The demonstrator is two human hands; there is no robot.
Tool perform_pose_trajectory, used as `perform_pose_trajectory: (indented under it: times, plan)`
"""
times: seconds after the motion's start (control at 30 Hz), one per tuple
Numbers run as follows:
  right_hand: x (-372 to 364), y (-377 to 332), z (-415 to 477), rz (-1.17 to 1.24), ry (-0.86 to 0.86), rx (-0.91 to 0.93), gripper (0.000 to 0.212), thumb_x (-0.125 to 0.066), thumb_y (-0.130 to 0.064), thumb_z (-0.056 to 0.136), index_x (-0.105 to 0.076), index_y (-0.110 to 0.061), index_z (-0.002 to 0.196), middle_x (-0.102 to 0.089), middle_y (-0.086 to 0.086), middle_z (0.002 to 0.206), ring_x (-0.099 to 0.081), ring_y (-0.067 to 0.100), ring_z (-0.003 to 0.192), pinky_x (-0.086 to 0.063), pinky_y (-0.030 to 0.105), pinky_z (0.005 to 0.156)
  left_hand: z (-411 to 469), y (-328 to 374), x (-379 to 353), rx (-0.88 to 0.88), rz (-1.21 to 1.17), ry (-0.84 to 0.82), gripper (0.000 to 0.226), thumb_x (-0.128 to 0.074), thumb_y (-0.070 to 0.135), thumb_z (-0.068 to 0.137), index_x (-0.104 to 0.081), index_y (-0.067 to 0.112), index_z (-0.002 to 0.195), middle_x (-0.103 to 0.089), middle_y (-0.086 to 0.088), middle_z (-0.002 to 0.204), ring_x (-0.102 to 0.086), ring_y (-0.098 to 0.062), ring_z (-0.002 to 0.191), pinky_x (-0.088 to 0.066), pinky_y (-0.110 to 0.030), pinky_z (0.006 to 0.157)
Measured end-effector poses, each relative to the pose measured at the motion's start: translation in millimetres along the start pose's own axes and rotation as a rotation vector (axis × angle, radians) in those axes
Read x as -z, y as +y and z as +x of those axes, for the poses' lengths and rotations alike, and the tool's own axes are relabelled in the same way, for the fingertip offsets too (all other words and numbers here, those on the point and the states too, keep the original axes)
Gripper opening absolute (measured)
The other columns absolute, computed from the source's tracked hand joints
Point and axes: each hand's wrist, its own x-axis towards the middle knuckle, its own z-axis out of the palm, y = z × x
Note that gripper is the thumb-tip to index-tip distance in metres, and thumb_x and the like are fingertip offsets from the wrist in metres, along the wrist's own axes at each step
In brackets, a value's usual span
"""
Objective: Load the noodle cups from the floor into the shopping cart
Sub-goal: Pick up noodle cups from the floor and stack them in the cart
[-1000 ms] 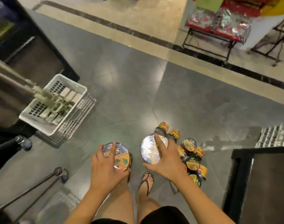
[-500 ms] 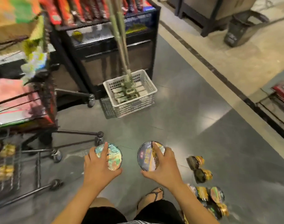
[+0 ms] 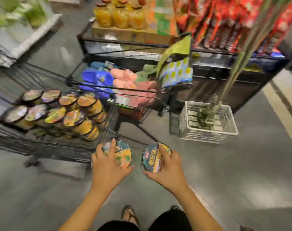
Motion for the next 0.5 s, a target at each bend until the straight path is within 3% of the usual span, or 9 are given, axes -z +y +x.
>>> perform_pose_trajectory:
  times: [0.33,0.5]
  plan:
    - [-48,-95,103,0.071,-0.163,0.188,0.115,-0.076,-0.071,0.052,-0.022,-0.041,0.149,-0.031,-0.007,0.119,-0.037,0.009,0.120,-0.029,0.016,0.101,60,-80,42,0.348,-0.157,0.133,0.117,-0.076,0.069,0.056,-0.021,0.031,0.152,-0.021,-0.020,0.148,-0.023,-0.039,0.132,-0.028,-0.048,0.108]
    - [-66,-140,199,0.073,-0.254,0.328,0.115,-0.072,-0.076,0.050,-0.025,-0.040,0.149,-0.034,-0.005,0.122,-0.038,0.012,0.121,-0.032,0.019,0.101,125,-102,62,0.478,-0.198,0.240,0.113,-0.076,0.067,0.059,-0.021,0.033,0.152,-0.019,-0.017,0.150,-0.019,-0.038,0.135,-0.028,-0.050,0.108]
